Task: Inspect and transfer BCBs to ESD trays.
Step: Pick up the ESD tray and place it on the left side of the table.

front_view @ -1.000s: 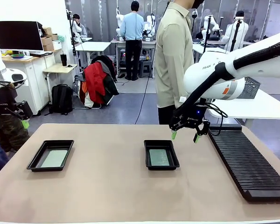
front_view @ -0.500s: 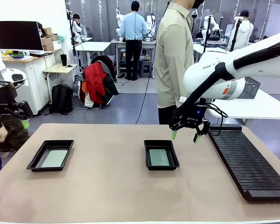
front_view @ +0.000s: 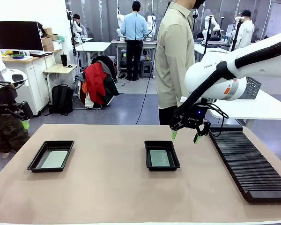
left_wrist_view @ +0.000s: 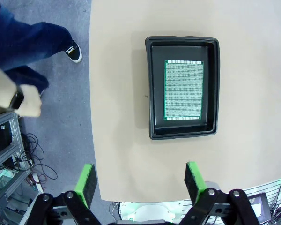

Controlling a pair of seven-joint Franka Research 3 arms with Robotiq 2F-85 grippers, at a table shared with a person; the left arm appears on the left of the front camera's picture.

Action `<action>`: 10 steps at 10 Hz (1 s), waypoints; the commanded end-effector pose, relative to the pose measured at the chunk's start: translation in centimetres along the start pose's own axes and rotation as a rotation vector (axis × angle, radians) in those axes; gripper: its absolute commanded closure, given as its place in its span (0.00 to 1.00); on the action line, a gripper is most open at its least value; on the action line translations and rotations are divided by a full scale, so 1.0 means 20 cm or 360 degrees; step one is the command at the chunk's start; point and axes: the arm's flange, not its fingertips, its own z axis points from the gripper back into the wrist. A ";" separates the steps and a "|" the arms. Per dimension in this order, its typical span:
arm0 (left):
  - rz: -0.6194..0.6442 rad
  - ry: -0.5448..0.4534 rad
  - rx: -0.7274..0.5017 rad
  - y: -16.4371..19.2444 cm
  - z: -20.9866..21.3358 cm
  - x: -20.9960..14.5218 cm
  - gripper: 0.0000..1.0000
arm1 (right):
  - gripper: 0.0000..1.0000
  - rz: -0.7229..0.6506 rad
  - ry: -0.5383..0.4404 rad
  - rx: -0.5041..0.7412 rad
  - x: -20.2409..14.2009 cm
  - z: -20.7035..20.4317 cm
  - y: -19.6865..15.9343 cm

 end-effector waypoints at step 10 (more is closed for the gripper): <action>0.0205 -0.0049 -0.0055 -0.89 0.37 -0.14 0.00 | 0.00 0.0157 -0.0195 0.0801 -0.17 0.04 -0.59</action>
